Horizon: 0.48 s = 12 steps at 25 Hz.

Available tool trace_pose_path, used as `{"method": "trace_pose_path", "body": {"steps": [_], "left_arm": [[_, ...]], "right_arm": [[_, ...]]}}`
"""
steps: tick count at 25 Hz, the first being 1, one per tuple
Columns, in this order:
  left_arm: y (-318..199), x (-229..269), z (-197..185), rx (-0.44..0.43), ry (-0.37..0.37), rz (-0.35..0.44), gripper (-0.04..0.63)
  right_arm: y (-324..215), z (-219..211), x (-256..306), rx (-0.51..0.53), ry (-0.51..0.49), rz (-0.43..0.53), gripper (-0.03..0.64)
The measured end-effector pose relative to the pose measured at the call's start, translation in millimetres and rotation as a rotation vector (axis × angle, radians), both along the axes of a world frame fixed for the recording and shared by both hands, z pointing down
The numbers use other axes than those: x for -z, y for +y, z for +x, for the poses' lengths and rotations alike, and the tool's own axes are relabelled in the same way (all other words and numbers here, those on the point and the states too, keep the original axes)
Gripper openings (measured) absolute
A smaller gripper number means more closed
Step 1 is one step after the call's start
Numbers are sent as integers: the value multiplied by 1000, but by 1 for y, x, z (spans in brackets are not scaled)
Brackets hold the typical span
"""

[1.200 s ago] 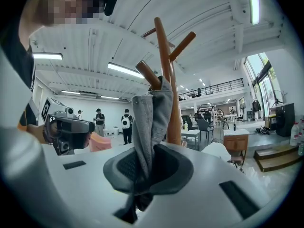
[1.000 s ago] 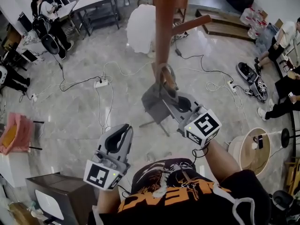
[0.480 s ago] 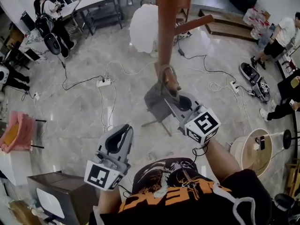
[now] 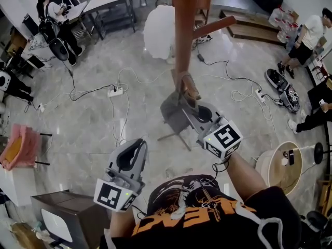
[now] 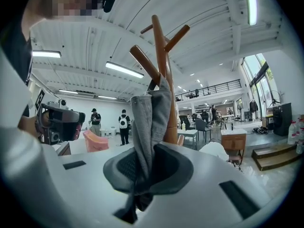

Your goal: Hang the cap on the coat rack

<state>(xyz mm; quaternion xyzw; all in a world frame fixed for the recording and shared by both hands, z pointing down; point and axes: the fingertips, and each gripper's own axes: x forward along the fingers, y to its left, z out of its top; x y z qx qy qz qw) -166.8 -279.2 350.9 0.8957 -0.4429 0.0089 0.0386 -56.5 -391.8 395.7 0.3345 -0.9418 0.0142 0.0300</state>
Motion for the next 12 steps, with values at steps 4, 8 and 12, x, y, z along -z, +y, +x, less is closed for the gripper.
{"method": "trace_pose_path", "body": {"steps": [4, 8, 12], "left_arm": [[4, -1, -2, 0, 4, 3, 46], [6, -3, -2, -2, 4, 2, 46], [3, -2, 2, -7, 5, 2, 46]], "right_arm": [[0, -1, -3, -10, 4, 9, 44], [0, 0, -4, -17, 14, 27, 101], [0, 4, -2, -9, 1, 30, 194]]}}
